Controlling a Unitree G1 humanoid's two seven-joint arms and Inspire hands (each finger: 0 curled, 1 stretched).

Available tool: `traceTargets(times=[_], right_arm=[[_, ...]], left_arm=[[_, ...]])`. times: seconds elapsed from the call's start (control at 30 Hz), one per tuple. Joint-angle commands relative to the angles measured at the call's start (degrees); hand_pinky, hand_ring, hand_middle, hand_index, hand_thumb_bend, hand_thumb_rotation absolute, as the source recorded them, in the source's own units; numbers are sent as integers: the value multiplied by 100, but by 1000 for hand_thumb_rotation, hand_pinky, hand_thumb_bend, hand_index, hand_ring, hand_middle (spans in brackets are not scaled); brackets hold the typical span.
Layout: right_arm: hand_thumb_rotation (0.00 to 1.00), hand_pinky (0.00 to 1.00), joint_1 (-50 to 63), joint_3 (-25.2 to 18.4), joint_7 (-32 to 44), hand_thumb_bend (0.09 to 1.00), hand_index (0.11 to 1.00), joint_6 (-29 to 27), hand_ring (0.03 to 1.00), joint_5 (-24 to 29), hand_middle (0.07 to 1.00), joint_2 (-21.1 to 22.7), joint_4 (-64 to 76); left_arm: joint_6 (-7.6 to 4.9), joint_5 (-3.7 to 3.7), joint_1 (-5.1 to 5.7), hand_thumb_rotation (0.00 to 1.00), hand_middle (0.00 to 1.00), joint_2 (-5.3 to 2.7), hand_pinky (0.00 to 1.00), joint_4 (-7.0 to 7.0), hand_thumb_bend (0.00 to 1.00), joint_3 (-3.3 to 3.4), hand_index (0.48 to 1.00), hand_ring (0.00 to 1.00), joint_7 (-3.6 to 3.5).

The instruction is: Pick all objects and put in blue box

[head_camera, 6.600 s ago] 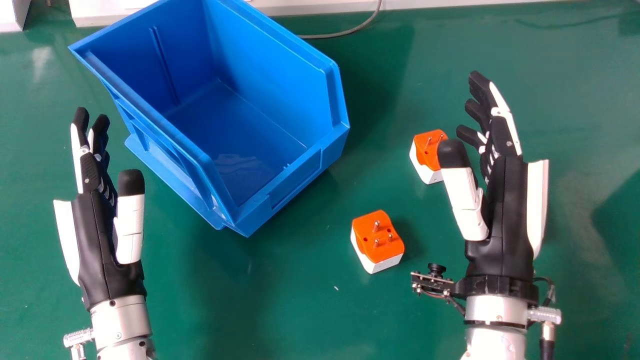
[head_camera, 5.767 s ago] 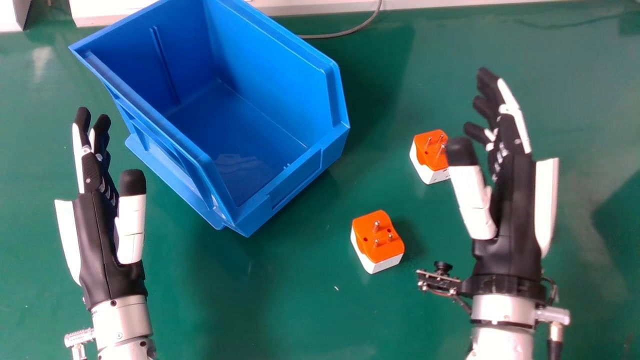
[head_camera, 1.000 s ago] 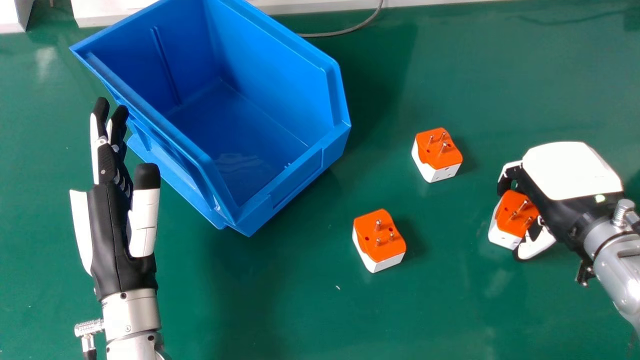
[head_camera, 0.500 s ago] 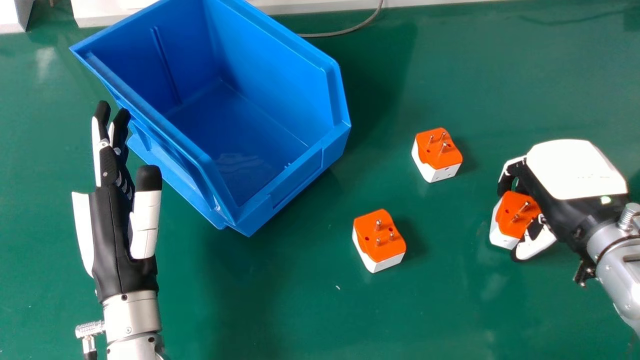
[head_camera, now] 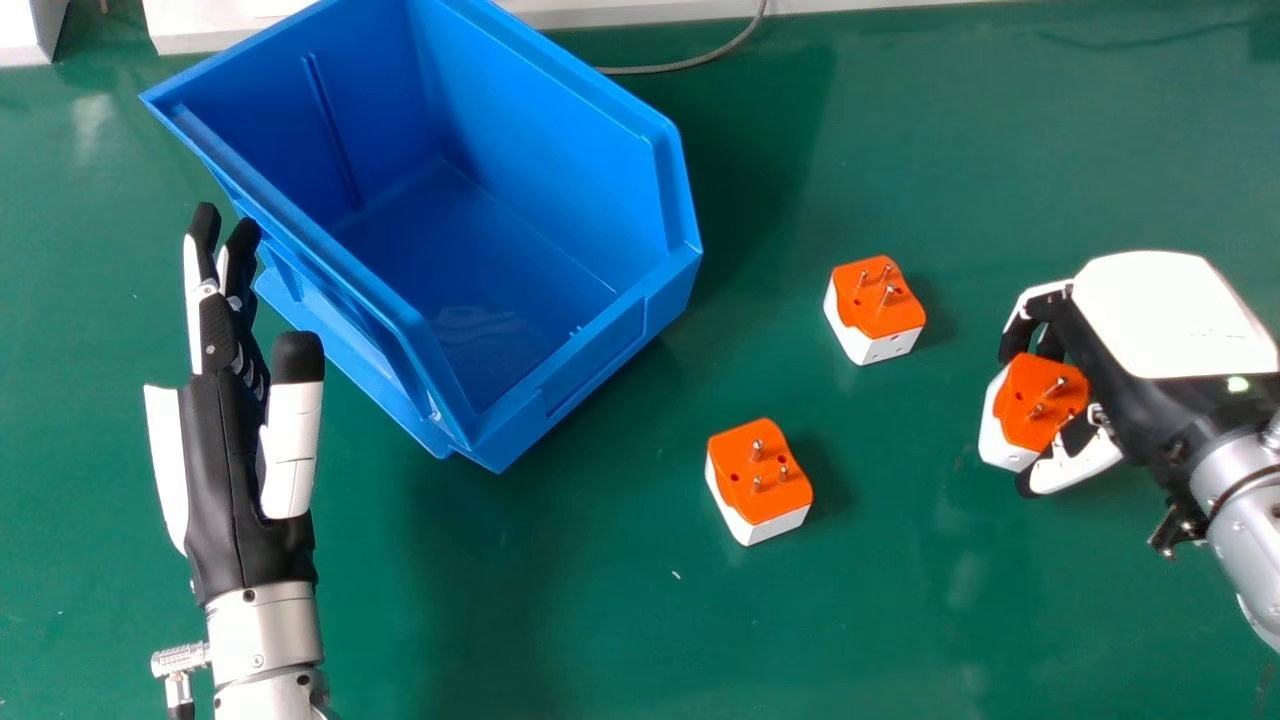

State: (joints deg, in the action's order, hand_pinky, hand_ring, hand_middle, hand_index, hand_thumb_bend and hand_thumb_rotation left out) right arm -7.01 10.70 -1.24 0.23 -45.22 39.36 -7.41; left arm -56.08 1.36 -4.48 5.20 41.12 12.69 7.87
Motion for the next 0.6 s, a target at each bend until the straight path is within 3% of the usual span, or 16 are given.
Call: traceTargets(times=[0.0,0.27,0.57], right_arm=[[0,300,15,-284,-68,516,505,10,396,105,501,56,445],[0,286,230,-702,-37,516,505,105,395,263,486,-197,1655],[0,272,19,-683,210,515,513,100,380,204,465,-367,2142]], left_arm=[[-128,-4,-55,942,952,1,996,-62,982,-3,972,971,17],[-185,32,-92,940,951,2,994,-4,980,-15,970,969,31],[-153,139,-101,941,949,-28,989,-28,979,-30,969,966,144]])
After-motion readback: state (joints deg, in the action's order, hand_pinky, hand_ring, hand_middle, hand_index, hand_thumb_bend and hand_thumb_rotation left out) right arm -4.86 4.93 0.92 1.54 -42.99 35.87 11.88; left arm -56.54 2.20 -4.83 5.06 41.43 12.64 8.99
